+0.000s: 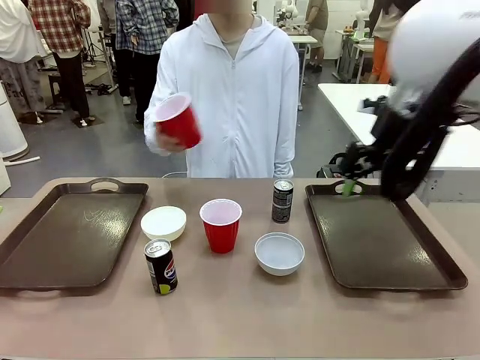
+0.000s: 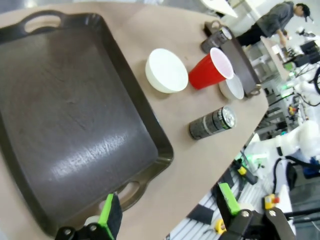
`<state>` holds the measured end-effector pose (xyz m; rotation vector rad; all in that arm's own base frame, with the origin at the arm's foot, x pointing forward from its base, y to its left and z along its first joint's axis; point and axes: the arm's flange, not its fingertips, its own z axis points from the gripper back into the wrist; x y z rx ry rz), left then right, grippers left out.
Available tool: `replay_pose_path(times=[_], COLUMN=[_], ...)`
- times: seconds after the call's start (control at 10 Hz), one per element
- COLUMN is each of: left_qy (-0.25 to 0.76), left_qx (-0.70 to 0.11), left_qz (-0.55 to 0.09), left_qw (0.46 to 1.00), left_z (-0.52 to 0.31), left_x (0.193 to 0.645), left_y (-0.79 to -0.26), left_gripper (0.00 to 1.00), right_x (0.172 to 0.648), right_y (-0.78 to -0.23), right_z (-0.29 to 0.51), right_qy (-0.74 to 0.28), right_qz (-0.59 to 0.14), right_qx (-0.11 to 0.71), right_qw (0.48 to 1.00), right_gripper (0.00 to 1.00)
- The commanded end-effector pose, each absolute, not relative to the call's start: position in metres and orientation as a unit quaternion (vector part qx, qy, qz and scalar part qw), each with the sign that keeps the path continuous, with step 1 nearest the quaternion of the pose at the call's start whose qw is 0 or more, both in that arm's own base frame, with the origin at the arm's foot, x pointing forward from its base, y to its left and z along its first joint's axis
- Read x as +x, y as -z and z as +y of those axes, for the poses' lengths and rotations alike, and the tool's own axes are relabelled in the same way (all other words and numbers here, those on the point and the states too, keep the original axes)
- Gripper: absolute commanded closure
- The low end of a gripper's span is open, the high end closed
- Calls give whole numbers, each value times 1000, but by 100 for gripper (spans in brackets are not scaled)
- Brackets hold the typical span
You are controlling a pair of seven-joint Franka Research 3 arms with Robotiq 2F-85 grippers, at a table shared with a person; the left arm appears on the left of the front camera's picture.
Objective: Prepare tableware on both trays.
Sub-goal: Pick up a Picnic Bowl from the table and place it on a Handle tray.
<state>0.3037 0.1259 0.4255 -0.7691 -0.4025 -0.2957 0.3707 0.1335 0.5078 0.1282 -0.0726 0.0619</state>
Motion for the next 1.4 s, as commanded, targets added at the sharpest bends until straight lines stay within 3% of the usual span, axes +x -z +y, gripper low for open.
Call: replay_pose_path(times=[0.0,0.3,0.5,0.6,1.0,1.3], left_qy=[141,141,141,141,141,141], left_qx=[-375,-375,-375,-375,-375,-375], left_qz=[-195,-195,-195,-195,-195,-195], left_qw=[895,895,895,895,895,895], left_z=[127,127,127,127,127,127], left_x=[303,303,303,303,303,303], left_y=[-425,-425,-425,-425,-425,-425], left_gripper=[0,0,0,0,0,0], right_x=[396,387,362,383,379,412], right_y=[-473,-429,-449,-428,-431,-376], right_z=[172,222,217,226,225,237], right_qy=[11,-15,-76,-28,-41,-75], right_qz=[-71,-77,-89,-70,-70,-73], right_qx=[4,-11,50,-1,9,43], right_qw=[997,997,992,997,997,994], right_gripper=[0,0,0,0,0,0])
